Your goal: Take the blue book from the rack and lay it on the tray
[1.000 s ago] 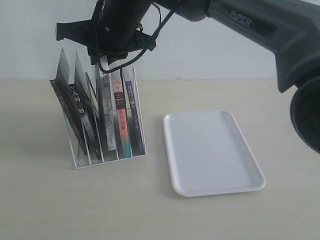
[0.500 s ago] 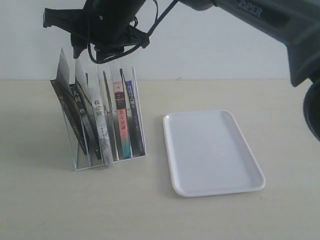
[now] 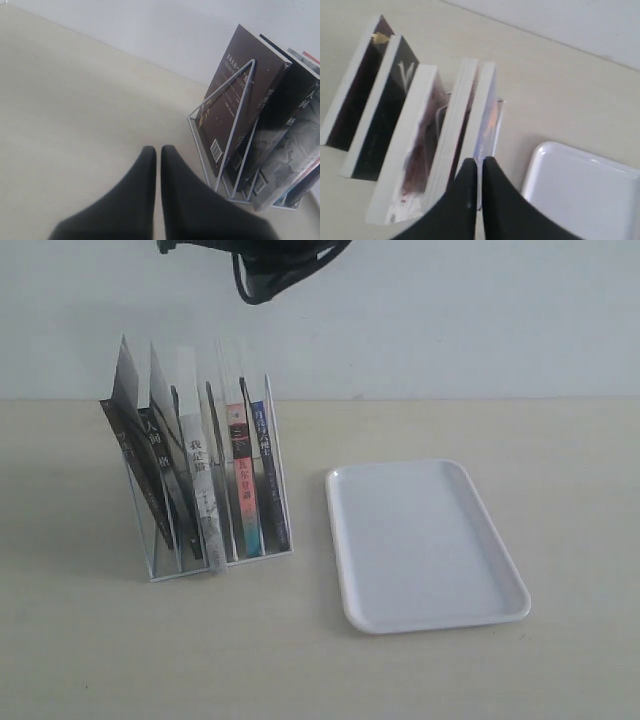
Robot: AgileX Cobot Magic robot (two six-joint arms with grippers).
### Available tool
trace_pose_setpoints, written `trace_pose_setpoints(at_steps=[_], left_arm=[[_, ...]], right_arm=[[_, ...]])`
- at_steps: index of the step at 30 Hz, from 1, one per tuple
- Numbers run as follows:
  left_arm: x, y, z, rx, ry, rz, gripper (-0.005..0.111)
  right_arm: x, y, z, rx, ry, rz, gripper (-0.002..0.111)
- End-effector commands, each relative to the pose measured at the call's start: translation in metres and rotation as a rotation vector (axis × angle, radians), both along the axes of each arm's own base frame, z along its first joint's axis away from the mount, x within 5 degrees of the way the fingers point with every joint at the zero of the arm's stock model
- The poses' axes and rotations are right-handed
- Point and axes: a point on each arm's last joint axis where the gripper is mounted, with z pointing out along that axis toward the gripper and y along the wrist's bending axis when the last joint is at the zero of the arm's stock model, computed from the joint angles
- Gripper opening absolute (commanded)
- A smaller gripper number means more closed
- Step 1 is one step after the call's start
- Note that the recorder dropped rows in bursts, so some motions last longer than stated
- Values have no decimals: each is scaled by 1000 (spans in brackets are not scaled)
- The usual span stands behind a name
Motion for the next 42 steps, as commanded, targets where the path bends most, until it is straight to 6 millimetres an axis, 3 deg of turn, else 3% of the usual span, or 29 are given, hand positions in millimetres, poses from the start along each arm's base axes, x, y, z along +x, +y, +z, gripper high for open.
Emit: trace_pose_setpoints(at_steps=[1, 9, 11, 15, 16, 20, 24, 27, 30, 37, 42], left_arm=[[0, 0, 0, -4, -6, 0, 4], [0, 0, 0, -4, -4, 0, 4], [0, 0, 0, -4, -4, 0, 4], [0, 0, 0, -4, -4, 0, 4], [0, 0, 0, -4, -4, 0, 4], [0, 0, 0, -4, -4, 0, 4], [0, 0, 0, -4, -4, 0, 4], [0, 0, 0, -4, -4, 0, 4], [0, 0, 0, -4, -4, 0, 4], [0, 0, 0, -4, -4, 0, 4], [0, 0, 0, -4, -4, 0, 4]], right_arm=[[0, -6, 5, -47, -35, 16, 0], [0, -5, -11, -121, -15, 73, 1], [0, -4, -16, -118, 9, 68, 10], [-3, 0, -33, -115, 87, 87, 45], [-5, 2, -40, -108, 122, 88, 47], [-20, -1, -50, -83, 225, 114, 47], [-38, -19, -63, -146, 286, 121, 47], [-43, -25, -98, -250, 364, 142, 47], [-37, -20, -118, -190, 282, 159, 47], [-25, -8, -115, -47, 117, 148, 47], [-21, -10, -114, -50, 78, 122, 47]])
